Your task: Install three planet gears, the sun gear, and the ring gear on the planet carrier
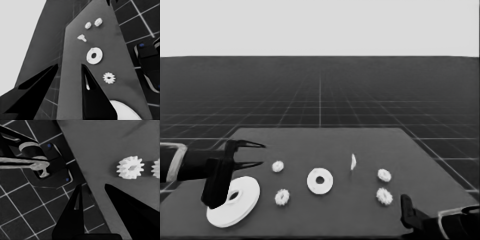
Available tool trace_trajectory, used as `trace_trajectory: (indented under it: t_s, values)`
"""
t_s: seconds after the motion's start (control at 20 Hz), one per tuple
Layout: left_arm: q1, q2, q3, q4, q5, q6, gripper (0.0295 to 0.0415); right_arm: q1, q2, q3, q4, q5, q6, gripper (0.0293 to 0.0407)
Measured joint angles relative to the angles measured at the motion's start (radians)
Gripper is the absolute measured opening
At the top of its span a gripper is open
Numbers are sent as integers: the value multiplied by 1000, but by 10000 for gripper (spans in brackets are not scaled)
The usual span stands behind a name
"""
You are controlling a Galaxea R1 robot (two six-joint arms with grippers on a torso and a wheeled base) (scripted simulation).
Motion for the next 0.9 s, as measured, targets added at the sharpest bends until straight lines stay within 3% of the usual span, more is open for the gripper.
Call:
trace_trajectory:
  t_s: [0.05, 0.1, 0.15, 0.2, 0.25, 0.3, 0.35, 0.4, 0.5, 0.7, 0.8, 0.9]
  values:
    - [71, -3, 71, -73, 49, -3, 295, -54, 14, 53, 76, 23, -3, 293]
    - [45, -2, 43, -44, 30, -2, 297, -34, 8, 29, 45, 14, -2, 308]
    - [29, -1, 25, -26, 18, -1, 314, -22, 5, 16, 26, 8, -1, 337]
    - [20, -1, 15, -15, 11, -1, 347, -15, 3, 8, 16, 4, -1, 368]
    - [254, 217, -150, 465, 381, -486, 381, -11, 1, 3, 9, 2, 0, 380]
    - [301, 452, -391, 397, 720, -960, 404, -9, 1, 1, 6, 1, 0, 383]
    - [300, 593, -655, 173, 786, -1163, 401, -7, 0, -1, 4, 1, 0, 384]
    - [303, 677, -869, 23, 783, -1229, 393, -7, 0, -2, 2, 0, 0, 384]
    - [312, 774, -1134, -123, 783, -1236, 386, -6, 0, -2, 1, 0, 0, 385]
    - [318, 839, -1308, -194, 792, -1206, 385, -6, 0, -3, 1, 0, 0, 385]
    - [435, 881, -1408, -117, 710, -1167, 385, -6, 0, -3, 0, 0, 0, 385]
    - [476, 906, -1467, -97, 677, -1142, 385, -6, 0, -3, 0, 0, 0, 385]
